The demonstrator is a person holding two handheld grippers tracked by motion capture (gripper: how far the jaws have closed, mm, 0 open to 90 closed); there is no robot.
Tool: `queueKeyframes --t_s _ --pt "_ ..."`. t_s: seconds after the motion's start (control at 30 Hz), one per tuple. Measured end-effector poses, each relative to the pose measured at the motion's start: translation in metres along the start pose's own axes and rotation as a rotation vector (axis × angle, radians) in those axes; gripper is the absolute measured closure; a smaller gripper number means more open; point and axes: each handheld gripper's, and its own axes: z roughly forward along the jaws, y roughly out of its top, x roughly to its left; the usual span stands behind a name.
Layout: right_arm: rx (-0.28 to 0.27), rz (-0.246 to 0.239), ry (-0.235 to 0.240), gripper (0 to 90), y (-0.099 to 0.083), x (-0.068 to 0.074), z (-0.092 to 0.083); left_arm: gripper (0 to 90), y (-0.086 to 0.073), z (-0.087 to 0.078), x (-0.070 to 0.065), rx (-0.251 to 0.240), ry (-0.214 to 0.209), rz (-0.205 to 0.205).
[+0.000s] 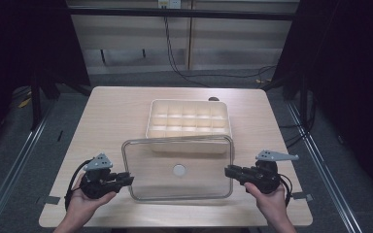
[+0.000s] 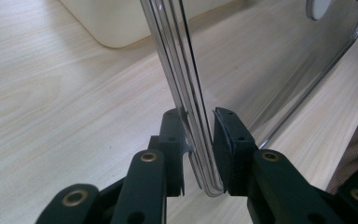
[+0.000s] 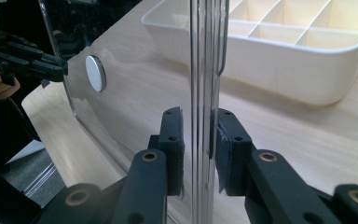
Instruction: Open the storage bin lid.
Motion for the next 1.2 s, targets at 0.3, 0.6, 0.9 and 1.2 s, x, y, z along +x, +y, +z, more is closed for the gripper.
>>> queueKeyframes --t_s 0.3,0.6,0.9,1.2 --pt "0.029 0.018 -0.015 73.5 -0.017 0.004 0.002 74.2 -0.012 -0.004 -0.007 -0.003 -0.007 0.005" --pt "0.075 0.043 -0.012 73.0 -0.033 0.000 0.008 73.1 -0.016 -0.001 -0.009 0.041 -0.024 0.008" --pt "0.086 0.053 -0.026 71.0 -0.035 -0.007 0.013 69.2 -0.015 0.009 -0.007 0.066 -0.049 0.006" --pt "0.124 0.061 -0.041 67.4 -0.034 -0.011 0.019 65.2 -0.015 0.018 -0.002 0.088 -0.066 0.000"
